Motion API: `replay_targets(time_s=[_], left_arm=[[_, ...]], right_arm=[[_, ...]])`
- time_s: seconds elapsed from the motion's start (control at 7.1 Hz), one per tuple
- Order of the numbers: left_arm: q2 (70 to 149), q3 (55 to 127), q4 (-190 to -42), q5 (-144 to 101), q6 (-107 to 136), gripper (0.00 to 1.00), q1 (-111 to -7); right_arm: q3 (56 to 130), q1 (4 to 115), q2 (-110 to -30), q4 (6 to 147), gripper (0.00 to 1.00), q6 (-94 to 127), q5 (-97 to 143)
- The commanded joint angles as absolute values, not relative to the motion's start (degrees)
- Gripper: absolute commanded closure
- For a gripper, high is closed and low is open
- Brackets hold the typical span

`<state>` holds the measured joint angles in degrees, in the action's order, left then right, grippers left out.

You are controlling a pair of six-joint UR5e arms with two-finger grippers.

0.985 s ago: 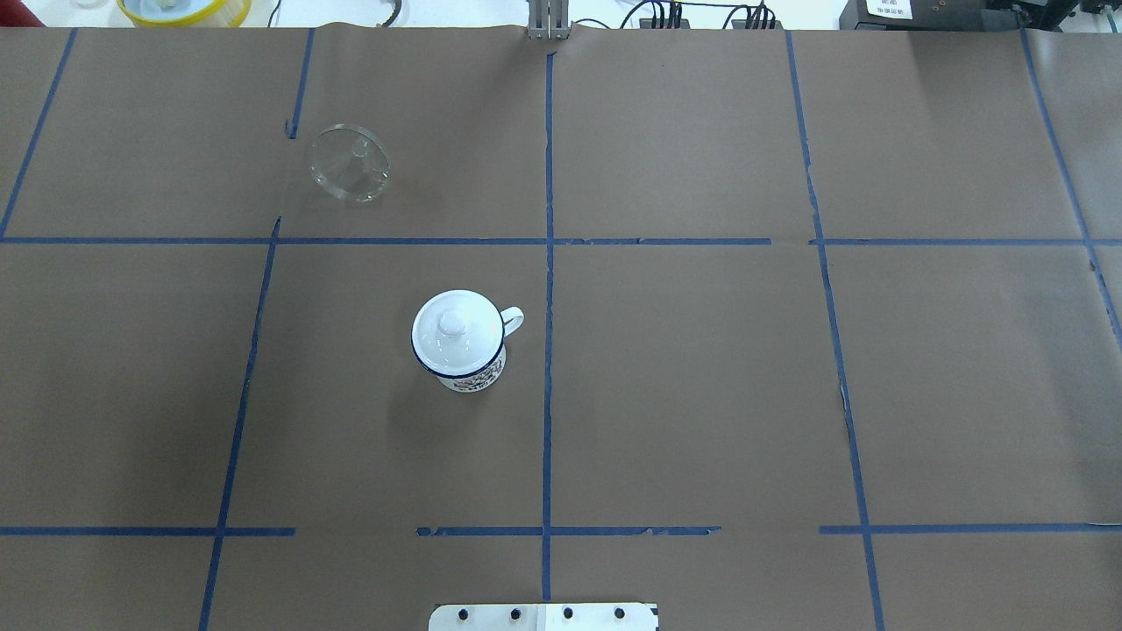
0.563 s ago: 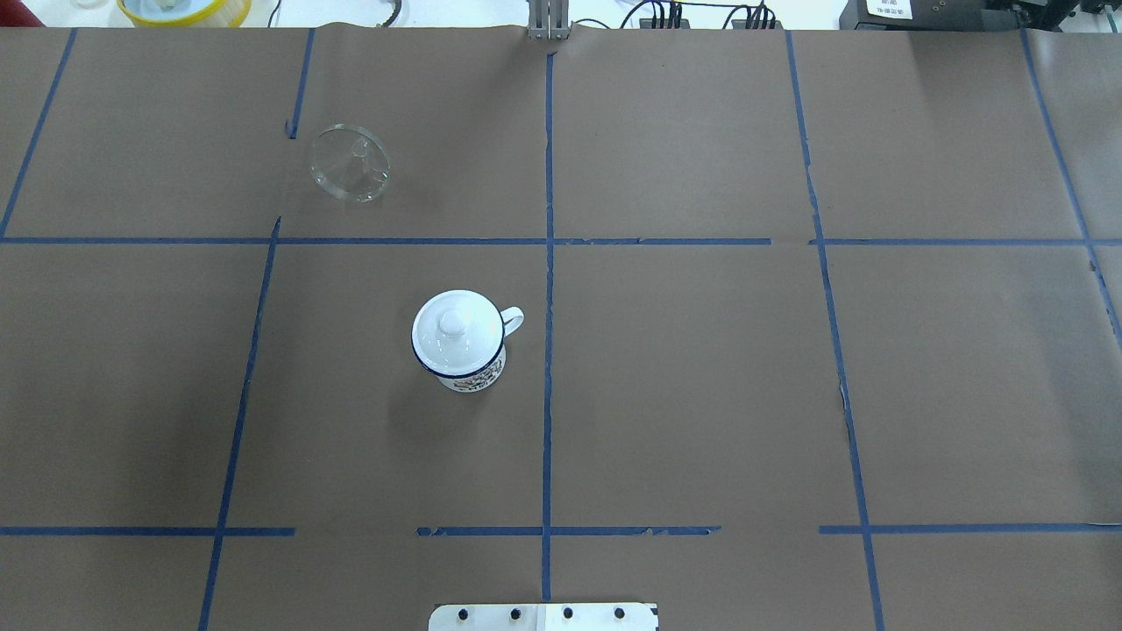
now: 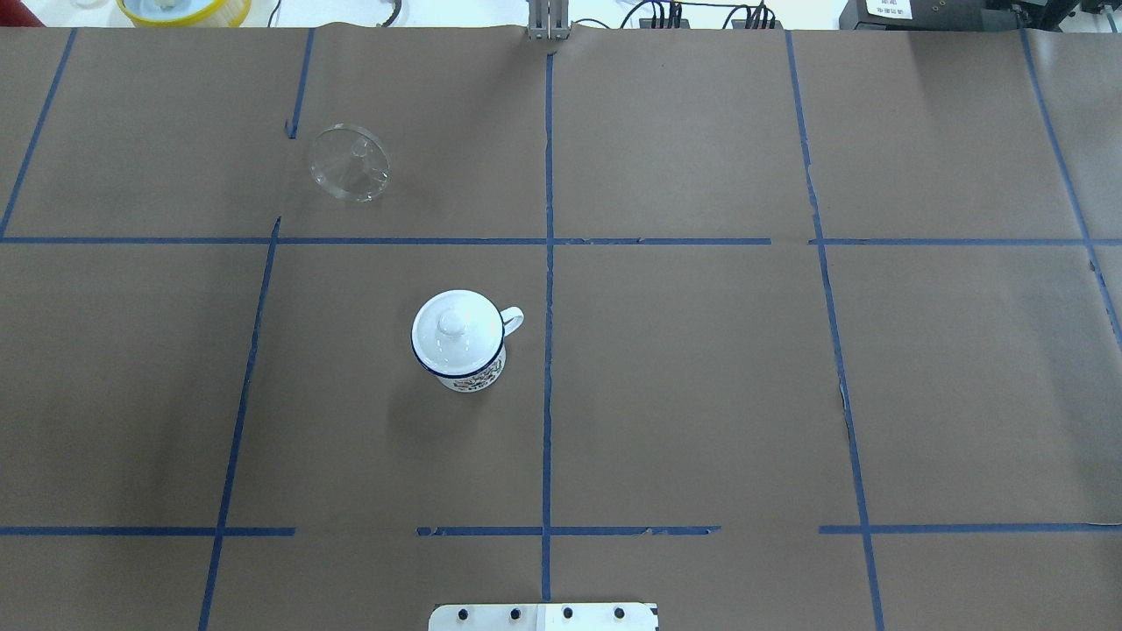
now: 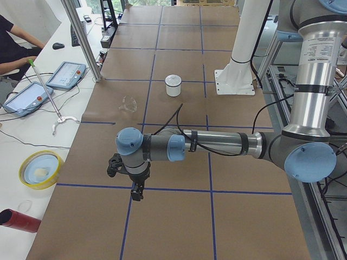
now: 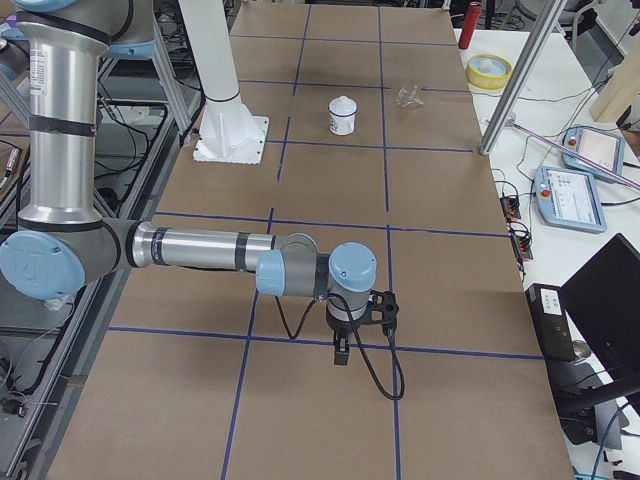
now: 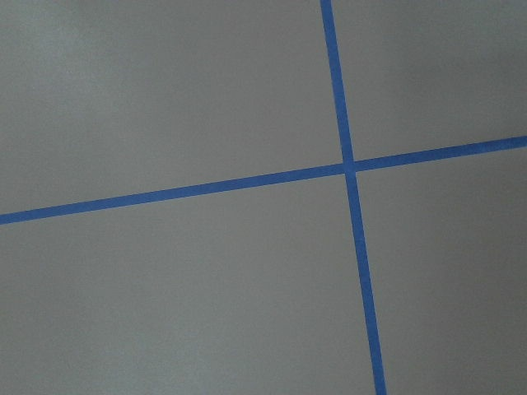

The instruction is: Remove funnel from cup

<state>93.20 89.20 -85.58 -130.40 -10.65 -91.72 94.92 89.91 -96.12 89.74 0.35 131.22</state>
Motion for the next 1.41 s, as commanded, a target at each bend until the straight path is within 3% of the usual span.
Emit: replay_targets(time_s=[0.0, 1.27], left_arm=[[91.9, 89.2, -85.7, -131.6, -10.8, 0.00, -91.8], [90.4, 91.3, -86.0, -132.9, -10.7, 0.00, -92.9]], right_arm=[[94.8, 89.9, -96.2, 89.7, 0.00, 0.4, 131.2], [94.9, 89.9, -96.2, 89.7, 0.00, 0.4, 131.2]])
